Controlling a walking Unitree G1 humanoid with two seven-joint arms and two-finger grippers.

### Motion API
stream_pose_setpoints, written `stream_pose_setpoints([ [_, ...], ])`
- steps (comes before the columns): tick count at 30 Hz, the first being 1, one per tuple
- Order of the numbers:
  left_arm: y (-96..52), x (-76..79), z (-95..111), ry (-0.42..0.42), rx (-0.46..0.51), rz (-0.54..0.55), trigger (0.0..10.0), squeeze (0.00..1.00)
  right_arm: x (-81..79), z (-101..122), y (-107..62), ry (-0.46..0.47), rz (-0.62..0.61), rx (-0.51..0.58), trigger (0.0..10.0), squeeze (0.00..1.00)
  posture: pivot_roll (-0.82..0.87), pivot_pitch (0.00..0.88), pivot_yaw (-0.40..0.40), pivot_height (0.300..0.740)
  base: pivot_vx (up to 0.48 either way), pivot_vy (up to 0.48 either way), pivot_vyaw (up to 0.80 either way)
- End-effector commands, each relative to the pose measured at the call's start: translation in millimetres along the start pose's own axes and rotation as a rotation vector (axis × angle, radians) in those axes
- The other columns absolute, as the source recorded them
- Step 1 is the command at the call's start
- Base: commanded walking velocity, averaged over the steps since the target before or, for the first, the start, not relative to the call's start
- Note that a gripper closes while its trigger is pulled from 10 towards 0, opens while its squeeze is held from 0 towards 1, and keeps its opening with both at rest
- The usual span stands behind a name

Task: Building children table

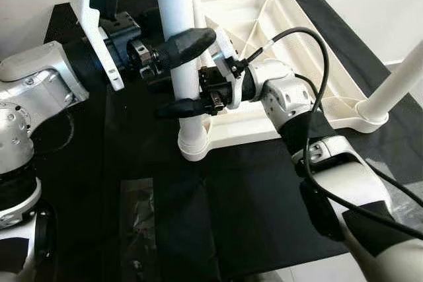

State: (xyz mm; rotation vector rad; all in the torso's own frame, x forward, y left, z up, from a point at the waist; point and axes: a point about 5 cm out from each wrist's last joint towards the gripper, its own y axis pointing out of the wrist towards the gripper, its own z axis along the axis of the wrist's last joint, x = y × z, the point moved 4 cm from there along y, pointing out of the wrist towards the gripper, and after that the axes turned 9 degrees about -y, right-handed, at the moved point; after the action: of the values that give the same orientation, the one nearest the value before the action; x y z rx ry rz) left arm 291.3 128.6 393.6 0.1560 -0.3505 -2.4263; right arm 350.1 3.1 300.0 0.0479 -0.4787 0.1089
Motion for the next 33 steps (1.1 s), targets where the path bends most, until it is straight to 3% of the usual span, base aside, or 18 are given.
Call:
stream_pose_setpoints([
  [1, -23.0, -41.8, 4.0, 0.04, 0.007, 0.247, 10.0, 0.0, 6.1, -11.8, -10.7, 0.016, -0.141, -0.05, 0.0, 0.0, -0.01, 0.244, -0.032, 0.74, 0.0, 0.0, 0.0],
  [2, -38.8, -57.0, -0.9, 0.072, -0.018, 0.354, 10.0, 0.0, 6.5, -28.0, -9.7, 0.023, -0.282, -0.128, 0.0, 0.0, 0.0, 0.248, -0.034, 0.74, 0.0, 0.0, 0.0],
  [4, -49.3, -65.0, -4.4, 0.097, -0.038, 0.416, 10.0, 0.0, 5.5, -38.4, -10.0, 0.02, -0.371, -0.181, 0.0, 0.0, 0.0, 0.248, -0.034, 0.74, 0.0, 0.0, 0.0],
  [5, -89.9, -83.8, -22.3, 0.126, -0.066, 0.643, 10.0, 0.0, -4.1, -72.8, -30.4, 0.042, -0.906, -0.384, 0.0, 0.0, 0.0, 0.266, -0.033, 0.74, 0.0, 0.0, 0.0],
  [6, -89.9, -83.8, -22.3, 0.126, -0.066, 0.643, 10.0, 0.0, -4.1, -72.8, -30.4, 0.042, -0.906, -0.384, 0.0, 0.0, 0.0, 0.266, -0.033, 0.74, 0.0, 0.0, 0.0],
  [7, -119.3, -90.4, -40.7, 0.117, -0.09, 0.772, 10.0, 0.0, -30.9, -77.9, -30.1, 0.0, -1.039, -0.441, 0.0, 0.0, 0.01, 0.271, -0.025, 0.74, 0.0, 0.0, 0.0],
  [12, -142.2, -91.4, -59.4, 0.085, -0.109, 0.854, 10.0, 0.0, -44.0, -84.4, -9.0, 0.048, -0.975, -0.412, 0.0, 0.0, 0.01, 0.268, -0.008, 0.74, 0.0, 0.0, 0.0],
  [14, -163.5, -90.4, -73.6, 0.059, -0.12, 0.927, 10.0, 0.0, -39.7, -84.1, 0.2, 0.069, -0.967, -0.386, 0.0, 0.0, 0.03, 0.26, -0.007, 0.74, 0.0, 0.0, 0.0],
  [20, -189.9, -85.7, -77.5, 0.058, -0.067, 1.039, 10.0, 0.0, -25.9, -78.7, 0.1, 0.064, -0.986, -0.363, 0.5, 0.0, 0.05, 0.253, -0.013, 0.74, 0.0, 0.0, 0.0],
  [21, -194.2, -83.3, -80.6, 0.054, -0.059, 1.06, 10.0, 0.0, -24.7, -77.4, -0.3, 0.061, -0.992, -0.367, 10.0, 0.0, 0.05, 0.252, -0.013, 0.74, 0.0, 0.0, 0.0],
  [24, -189.0, -63.4, -108.1, 0.031, -0.112, 1.051, 10.0, 0.0, -24.7, -66.4, 2.0, 0.081, -0.978, -0.318, 10.0, 0.0, 0.05, 0.256, -0.019, 0.74, 0.0, 0.0, 0.0],
  [25, -183.4, -47.8, -129.7, 0.005, -0.151, 1.057, 10.0, 0.0, -25.0, -55.2, 5.8, 0.078, -0.921, -0.26, 10.0, 0.1, 0.05, 0.257, -0.018, 0.74, 0.0, 0.0, 0.0],
  [27, -183.4, -47.8, -129.7, 0.005, -0.151, 1.057, 10.0, 0.0, -25.0, -55.2, 5.8, 0.078, -0.921, -0.26, 10.0, 0.1, 0.05, 0.257, -0.018, 0.74, 0.0, 0.0, 0.0],
  [28, -180.7, -36.2, -142.5, -0.013, -0.169, 1.068, 10.0, 0.0, -26.3, -47.1, 8.1, 0.072, -0.883, -0.221, 10.0, 1.0, 0.05, 0.257, -0.018, 0.74, 0.0, 0.0, 0.0],
  [29, -172.9, -17.2, -162.4, -0.053, -0.181, 1.056, 10.0, 0.0, -23.9, -34.8, 7.4, 0.071, -0.781, -0.148, 10.0, 1.0, 0.04, 0.263, -0.02, 0.74, 0.0, 0.0, 0.0],
  [31, -172.9, -17.2, -162.4, -0.053, -0.181, 1.056, 10.0, 0.0, -23.9, -34.8, 7.4, 0.071, -0.781, -0.148, 10.0, 1.0, 0.04, 0.263, -0.02, 0.74, 0.0, 0.0, 0.0],
  [32, -165.5, -1.6, -176.2, -0.079, -0.2, 1.038, 10.0, 0.0, -23.4, -25.6, 6.3, 0.078, -0.672, -0.091, 10.0, 1.0, 0.04, 0.264, -0.024, 0.74, 0.0, 0.0, 0.0],
  [33, -165.5, -1.6, -176.2, -0.079, -0.2, 1.038, 10.0, 0.0, -23.4, -25.6, 6.3, 0.078, -0.672, -0.091, 10.0, 1.0, 0.04, 0.264, -0.024, 0.74, 0.0, 0.0, 0.0],
])
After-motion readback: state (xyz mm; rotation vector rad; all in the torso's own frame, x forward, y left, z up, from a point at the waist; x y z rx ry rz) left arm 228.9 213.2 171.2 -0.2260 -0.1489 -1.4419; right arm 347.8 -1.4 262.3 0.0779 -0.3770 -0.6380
